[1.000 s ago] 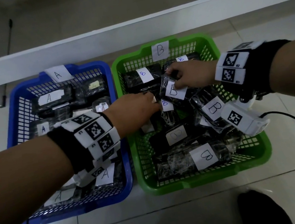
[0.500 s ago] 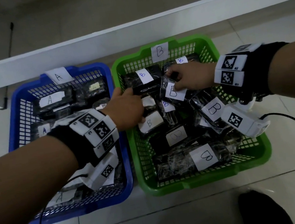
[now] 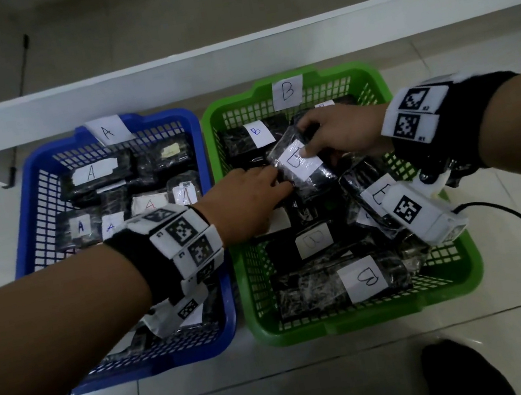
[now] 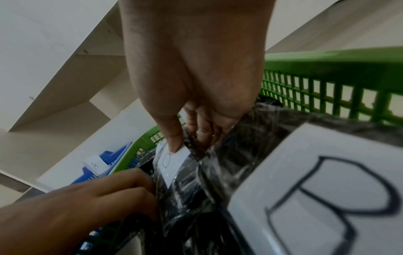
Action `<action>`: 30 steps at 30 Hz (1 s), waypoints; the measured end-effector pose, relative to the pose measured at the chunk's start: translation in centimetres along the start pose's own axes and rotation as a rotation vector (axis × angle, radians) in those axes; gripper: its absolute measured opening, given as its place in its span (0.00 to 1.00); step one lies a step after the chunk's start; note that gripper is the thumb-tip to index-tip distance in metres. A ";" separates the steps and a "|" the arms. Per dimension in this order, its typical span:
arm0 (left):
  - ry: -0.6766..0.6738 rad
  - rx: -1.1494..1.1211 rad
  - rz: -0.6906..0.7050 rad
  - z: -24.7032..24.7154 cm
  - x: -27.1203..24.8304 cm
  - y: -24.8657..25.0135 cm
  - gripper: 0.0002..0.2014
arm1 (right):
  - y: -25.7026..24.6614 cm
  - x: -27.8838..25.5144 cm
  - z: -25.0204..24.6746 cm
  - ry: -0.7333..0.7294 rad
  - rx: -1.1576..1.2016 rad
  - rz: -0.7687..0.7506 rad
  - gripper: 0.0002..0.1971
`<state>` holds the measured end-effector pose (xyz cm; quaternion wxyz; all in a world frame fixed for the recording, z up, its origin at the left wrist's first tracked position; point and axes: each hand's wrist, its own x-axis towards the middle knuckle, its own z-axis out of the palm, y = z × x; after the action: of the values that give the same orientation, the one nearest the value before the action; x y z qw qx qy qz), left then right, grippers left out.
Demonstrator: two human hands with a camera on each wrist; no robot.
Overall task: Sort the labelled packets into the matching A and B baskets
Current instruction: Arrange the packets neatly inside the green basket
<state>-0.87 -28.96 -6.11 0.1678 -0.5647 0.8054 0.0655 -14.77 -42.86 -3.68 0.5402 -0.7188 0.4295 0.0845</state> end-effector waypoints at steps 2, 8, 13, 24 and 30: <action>-0.024 -0.059 0.003 0.0 0.0 -0.3 0.30 | 0.3 0.1 0.1 0.009 -0.020 0.006 0.12; 0.124 -0.504 -0.186 -2.7 0.0 -4.0 0.13 | -0.9 0.3 -1.0 0.205 0.017 -0.098 0.17; 0.540 -0.534 -0.335 -4.2 0.6 -6.0 0.14 | -2.7 0.3 -1.0 0.218 0.058 -0.151 0.15; 0.018 -0.553 -0.119 -2.6 0.3 -5.2 0.24 | -1.2 0.4 5.1 0.034 -0.479 -0.429 0.24; 0.069 -0.398 -0.166 -1.8 0.9 -4.2 0.34 | -1.9 -0.4 2.0 0.161 -0.347 -0.399 0.12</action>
<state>2.45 -31.74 -4.38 0.0304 -0.6529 0.7326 0.1900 -12.97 -40.83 -2.94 0.3790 -0.8754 0.3001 -0.0086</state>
